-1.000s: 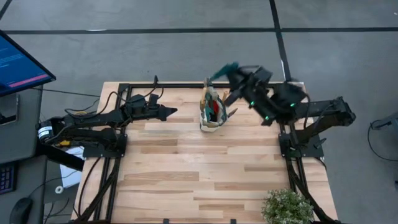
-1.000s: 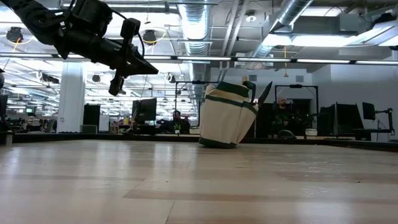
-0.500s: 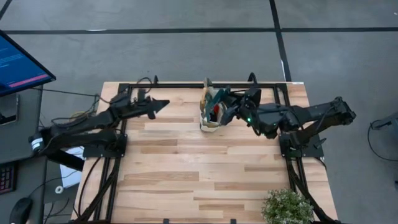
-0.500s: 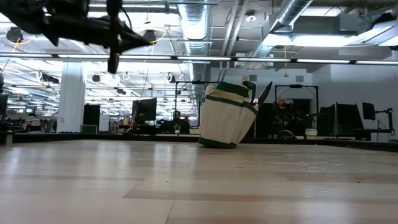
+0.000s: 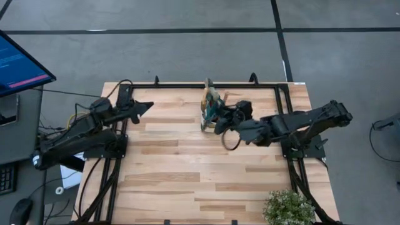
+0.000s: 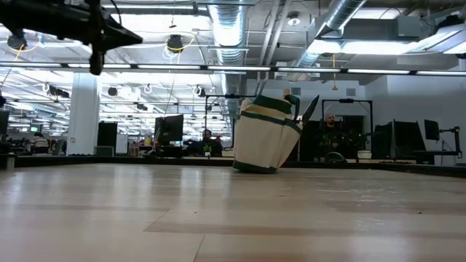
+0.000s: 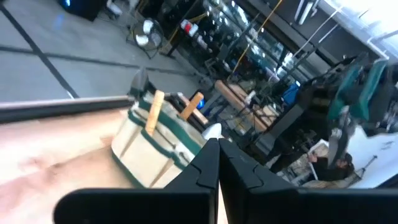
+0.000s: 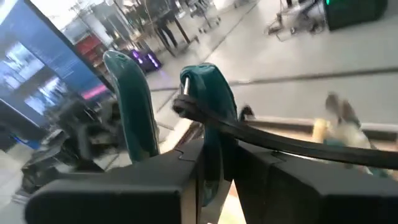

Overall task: Pick & Place Garden tools in Gardening bag
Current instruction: Put the green shear scissor into the gardening bag

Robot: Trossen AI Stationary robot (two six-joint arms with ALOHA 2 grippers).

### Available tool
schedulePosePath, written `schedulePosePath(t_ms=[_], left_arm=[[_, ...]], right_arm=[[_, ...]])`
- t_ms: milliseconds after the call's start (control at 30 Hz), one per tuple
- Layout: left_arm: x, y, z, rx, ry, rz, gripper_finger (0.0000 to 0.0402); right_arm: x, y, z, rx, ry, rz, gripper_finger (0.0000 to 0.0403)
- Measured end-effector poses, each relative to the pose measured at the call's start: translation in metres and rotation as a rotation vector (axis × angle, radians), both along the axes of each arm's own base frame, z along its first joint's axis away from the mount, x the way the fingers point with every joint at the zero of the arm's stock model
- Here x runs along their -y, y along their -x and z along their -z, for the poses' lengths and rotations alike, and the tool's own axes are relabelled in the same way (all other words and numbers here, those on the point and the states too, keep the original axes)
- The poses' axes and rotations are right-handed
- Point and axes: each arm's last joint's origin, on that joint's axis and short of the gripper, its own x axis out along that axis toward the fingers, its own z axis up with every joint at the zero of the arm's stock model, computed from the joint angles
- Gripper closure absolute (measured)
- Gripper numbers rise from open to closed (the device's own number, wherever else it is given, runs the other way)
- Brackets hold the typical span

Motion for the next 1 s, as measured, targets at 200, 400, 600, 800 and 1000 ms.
schedulePosePath(t_ms=[200, 400, 600, 800, 1000], left_arm=[[0.008, 0.015, 0.000, 0.017, -0.059, -0.028, 0.0399], [0.015, 0.030, 0.008, -0.007, -0.053, -0.055, 0.0399], [0.016, 0.030, 0.016, -0.114, -0.079, -0.034, 0.0399], [0.016, 0.030, 0.026, -0.254, -0.140, -0.033, 0.0397], [0.016, 0.030, 0.026, -0.280, -0.195, -0.035, 0.0397]], right_arm=[[-0.008, -0.018, 0.028, -0.051, -0.062, -0.017, 0.0352], [-0.018, -0.036, 0.052, -0.061, -0.134, -0.039, 0.0352], [-0.028, -0.042, 0.066, -0.065, -0.199, -0.047, 0.0352], [-0.038, -0.034, 0.081, -0.117, -0.264, -0.013, 0.0352], [-0.041, -0.014, 0.092, -0.156, -0.366, 0.107, 0.0352]])
